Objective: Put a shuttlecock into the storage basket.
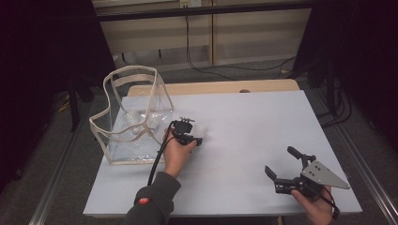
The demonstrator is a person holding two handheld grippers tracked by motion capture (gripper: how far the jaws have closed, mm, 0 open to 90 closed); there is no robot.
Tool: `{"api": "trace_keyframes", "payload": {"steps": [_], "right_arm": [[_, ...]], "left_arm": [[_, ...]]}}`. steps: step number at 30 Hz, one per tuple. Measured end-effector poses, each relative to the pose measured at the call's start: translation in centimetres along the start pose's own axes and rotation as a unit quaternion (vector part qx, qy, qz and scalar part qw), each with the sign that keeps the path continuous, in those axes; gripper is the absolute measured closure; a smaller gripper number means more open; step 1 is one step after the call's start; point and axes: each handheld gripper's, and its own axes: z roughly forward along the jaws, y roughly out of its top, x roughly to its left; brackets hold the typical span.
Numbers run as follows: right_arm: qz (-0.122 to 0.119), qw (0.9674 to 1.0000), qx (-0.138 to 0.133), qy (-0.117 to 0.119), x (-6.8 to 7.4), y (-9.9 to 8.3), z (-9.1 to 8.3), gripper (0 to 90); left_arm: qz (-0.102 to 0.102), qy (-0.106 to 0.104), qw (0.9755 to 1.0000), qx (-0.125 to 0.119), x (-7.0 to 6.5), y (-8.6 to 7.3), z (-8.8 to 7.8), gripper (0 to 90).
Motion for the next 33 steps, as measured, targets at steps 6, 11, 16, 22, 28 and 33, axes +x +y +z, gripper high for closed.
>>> {"api": "trace_keyframes", "payload": {"steps": [6, 11, 16, 22, 28, 33], "right_arm": [[0.000, 1.0000, 0.000, 0.001, 0.0, 0.0, 0.0, 2.4], [-0.003, 1.0000, 0.000, 0.001, 0.0, 0.0, 0.0, 2.4], [-0.001, 1.0000, 0.000, 0.001, 0.0, 0.1, 0.0, 2.3], [0.000, 1.0000, -0.001, 0.001, 0.0, 0.1, 0.0, 2.3], [0.001, 1.0000, -0.002, 0.000, 0.0, 0.1, 0.0, 2.3], [0.002, 1.0000, -0.002, 0.001, 0.1, 0.1, 0.0, 2.3]], "left_arm": [[-0.013, -0.015, 0.9998, 0.005, 0.0, 0.3, -0.8, 64.8], [-0.007, -0.027, 0.9996, 0.008, -0.5, 0.9, -1.5, 64.8], [-0.011, -0.049, 0.9987, 0.008, -1.0, 1.4, -2.3, 64.9], [-0.003, -0.060, 0.9982, 0.006, -1.5, 2.4, -3.5, 64.8], [0.005, -0.069, 0.9976, 0.013, -1.6, 3.2, -4.8, 64.8], [0.001, -0.077, 0.9969, 0.014, -1.7, 3.5, -5.6, 64.9]]}}
